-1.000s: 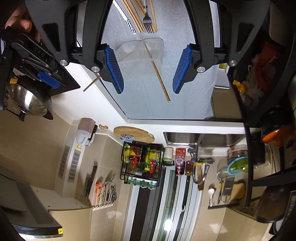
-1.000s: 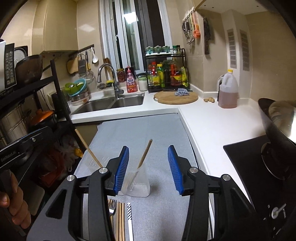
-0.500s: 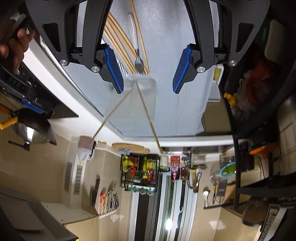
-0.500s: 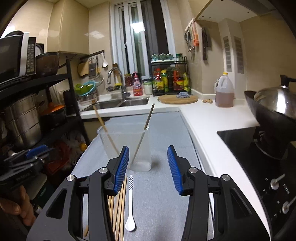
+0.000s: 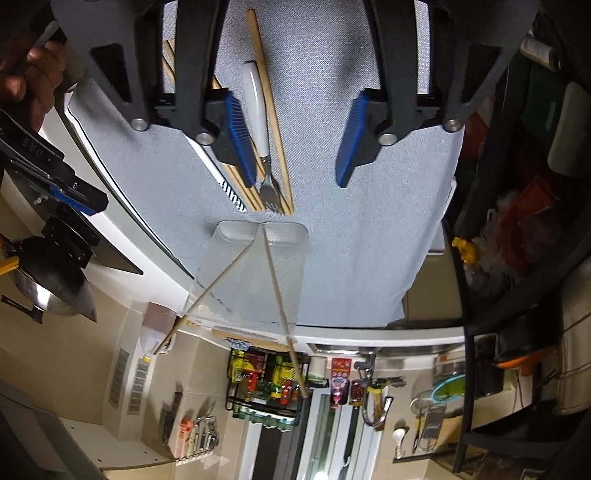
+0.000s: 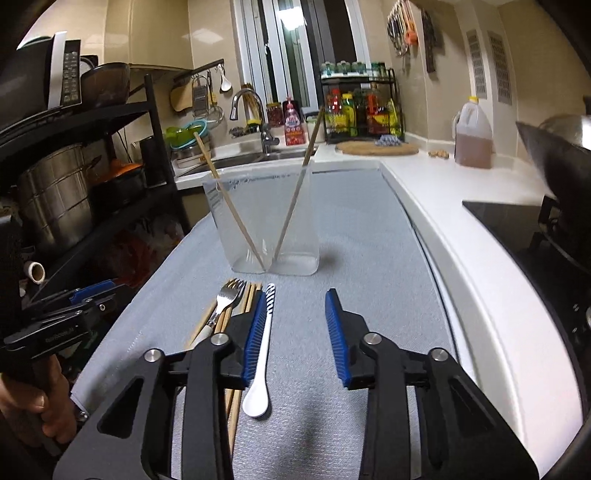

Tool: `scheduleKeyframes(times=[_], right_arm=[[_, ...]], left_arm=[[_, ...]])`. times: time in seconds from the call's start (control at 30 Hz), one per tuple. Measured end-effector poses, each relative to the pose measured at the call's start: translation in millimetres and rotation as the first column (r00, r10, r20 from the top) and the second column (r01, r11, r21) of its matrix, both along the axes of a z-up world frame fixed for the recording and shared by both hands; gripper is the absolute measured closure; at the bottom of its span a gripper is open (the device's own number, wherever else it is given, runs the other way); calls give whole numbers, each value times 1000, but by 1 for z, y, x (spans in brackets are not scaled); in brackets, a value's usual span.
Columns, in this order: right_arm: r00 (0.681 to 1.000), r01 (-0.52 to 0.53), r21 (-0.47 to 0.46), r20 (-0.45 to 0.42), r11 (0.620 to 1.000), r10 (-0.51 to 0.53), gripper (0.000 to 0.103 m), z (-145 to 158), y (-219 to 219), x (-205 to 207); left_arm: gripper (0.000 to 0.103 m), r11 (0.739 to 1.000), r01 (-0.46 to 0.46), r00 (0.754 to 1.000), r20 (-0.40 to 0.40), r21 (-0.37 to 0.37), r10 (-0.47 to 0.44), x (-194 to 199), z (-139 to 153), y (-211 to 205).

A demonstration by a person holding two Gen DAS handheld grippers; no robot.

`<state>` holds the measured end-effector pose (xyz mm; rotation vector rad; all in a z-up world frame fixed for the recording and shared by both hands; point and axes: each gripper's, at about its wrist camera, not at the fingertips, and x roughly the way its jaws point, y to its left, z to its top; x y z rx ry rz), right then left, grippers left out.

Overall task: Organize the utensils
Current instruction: 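Move both open grippers back down over the remaining utensils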

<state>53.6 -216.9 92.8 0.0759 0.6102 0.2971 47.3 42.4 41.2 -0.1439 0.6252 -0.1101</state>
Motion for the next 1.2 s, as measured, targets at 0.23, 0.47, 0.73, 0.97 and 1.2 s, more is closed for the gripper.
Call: scheduleKeyframes(times=[0.23, 0.47, 0.73, 0.97, 1.2], right_arm=[[990, -39, 30, -133, 999, 42, 87, -27, 8, 10], [962, -74, 15, -263, 997, 76, 84, -55, 24, 16], [934, -68, 36, -349, 997, 77, 83, -76, 31, 14], [930, -64, 14, -362, 998, 64, 81, -80, 39, 8], [937, -92, -30, -340, 995, 77, 79, -82, 52, -2]], left_arm=[[77, 999, -5, 995, -99, -32, 1, 8, -22, 4], [79, 998, 37, 981, -187, -50, -45, 4, -49, -9], [80, 998, 55, 977, -207, -10, -56, -14, -61, -22], [80, 998, 58, 977, -208, 17, -54, -29, -67, -26], [80, 996, 76, 978, -198, 40, -67, -39, -68, -37]])
